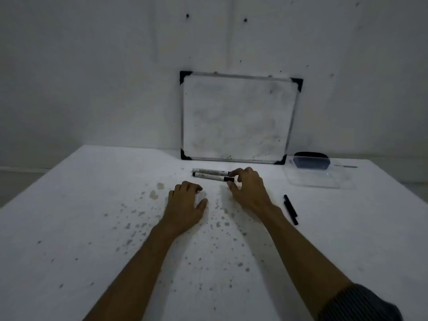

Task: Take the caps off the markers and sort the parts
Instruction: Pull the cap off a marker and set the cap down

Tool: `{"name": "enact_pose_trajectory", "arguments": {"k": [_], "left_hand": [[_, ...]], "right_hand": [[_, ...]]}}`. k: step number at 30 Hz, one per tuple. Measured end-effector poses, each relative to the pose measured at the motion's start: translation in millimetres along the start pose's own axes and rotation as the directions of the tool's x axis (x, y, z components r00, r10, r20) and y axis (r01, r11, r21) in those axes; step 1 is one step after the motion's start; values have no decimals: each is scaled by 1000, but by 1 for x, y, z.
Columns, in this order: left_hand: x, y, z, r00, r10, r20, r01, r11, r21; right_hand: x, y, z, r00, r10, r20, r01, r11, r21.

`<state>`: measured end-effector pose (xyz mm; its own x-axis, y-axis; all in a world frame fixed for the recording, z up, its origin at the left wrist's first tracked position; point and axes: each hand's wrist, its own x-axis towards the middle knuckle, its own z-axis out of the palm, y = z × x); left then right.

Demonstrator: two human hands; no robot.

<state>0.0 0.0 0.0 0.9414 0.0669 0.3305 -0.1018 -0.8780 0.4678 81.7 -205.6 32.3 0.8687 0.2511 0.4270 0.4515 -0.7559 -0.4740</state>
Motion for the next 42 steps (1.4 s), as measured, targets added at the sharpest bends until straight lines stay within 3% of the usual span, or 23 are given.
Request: {"name": "enact_pose_trajectory", "arguments": {"k": [3, 8, 11, 14, 18, 21, 23, 27, 34, 38, 40, 42], "left_hand": [[5, -4, 5, 999, 38, -37, -36, 999, 36], [4, -3, 5, 998, 31, -53, -31, 1000, 7], [0, 7, 0, 986, 35, -161, -48, 996, -77], [1, 13, -6, 928, 147, -342, -170, 985, -37], [-2, 20, -9, 864, 412, -288, -398, 911, 107], [-7, 29, -8, 835, 485, -260, -465, 874, 140], [-12, 36, -7, 862, 444, -245, -443, 894, 64], [-21, 40, -9, 960, 254, -117, -270, 952, -147], [-16, 49, -2, 965, 258, -50, -262, 957, -127], [-11, 45, -2, 975, 191, -117, -213, 953, -216], [-9, 43, -6, 990, 54, -128, -104, 899, -426], [-5, 43, -13, 989, -129, -66, 47, 719, -693]], "right_hand": [[20, 2, 18, 995, -96, -41, 84, 970, -228], [29, 3, 34, 987, -149, -61, 125, 947, -297], [19, -1, 29, 992, -122, -34, 113, 974, -198], [-9, -12, 12, 994, -113, 11, 113, 993, -18], [-55, -19, -22, 992, -47, 118, 9, 952, 307], [-73, -17, -27, 995, 77, 71, -101, 871, 481], [-73, -20, -24, 985, 163, 58, -165, 786, 595], [-67, -26, -23, 976, 175, 129, -215, 682, 699], [-62, -21, -17, 981, 178, 71, -185, 783, 594], [-58, -18, -17, 965, 245, 95, -246, 715, 654], [-55, -16, -20, 939, 321, 124, -301, 592, 748], [-53, -13, -23, 916, 359, 178, -341, 465, 817]]}}
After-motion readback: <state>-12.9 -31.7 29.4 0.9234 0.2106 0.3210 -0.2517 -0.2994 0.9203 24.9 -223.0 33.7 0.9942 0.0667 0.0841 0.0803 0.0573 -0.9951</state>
